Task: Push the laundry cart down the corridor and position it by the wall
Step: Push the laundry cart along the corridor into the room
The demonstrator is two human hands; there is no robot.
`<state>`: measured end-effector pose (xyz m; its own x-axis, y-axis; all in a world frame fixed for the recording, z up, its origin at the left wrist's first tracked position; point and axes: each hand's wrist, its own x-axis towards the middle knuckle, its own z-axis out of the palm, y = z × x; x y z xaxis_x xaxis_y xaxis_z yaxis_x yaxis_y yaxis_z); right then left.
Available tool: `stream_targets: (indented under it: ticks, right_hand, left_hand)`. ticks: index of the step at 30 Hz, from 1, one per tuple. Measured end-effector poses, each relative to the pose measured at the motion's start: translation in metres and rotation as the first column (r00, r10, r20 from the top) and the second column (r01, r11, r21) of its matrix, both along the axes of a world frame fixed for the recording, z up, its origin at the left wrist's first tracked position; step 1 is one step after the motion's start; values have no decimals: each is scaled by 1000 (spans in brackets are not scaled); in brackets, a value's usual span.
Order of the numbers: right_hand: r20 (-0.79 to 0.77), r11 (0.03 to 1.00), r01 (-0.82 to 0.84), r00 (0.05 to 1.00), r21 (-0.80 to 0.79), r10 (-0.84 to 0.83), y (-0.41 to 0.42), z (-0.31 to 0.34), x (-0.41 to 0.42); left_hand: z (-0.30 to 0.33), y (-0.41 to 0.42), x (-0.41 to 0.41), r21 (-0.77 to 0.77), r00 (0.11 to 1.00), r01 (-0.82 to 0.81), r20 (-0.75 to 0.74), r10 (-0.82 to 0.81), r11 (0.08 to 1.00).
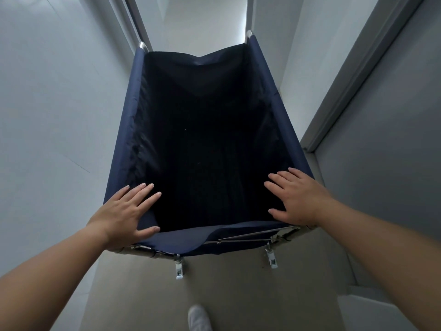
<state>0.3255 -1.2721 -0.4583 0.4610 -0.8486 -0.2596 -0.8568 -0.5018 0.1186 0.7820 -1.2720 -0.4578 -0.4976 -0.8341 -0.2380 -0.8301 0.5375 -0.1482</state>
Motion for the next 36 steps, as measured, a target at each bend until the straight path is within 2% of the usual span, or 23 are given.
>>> stream_targets:
  ticks: [22, 36]
  right_hand:
    - [-26, 997, 66, 997, -26, -67, -234, 3, 32]
    - [-31, 996, 76, 997, -52, -78, -372, 0, 21]
  left_hand:
    - [3, -261, 29, 4, 997, 51, -51, -50, 999]
    - [-2, -399, 20, -25, 997, 46, -58, -47, 999]
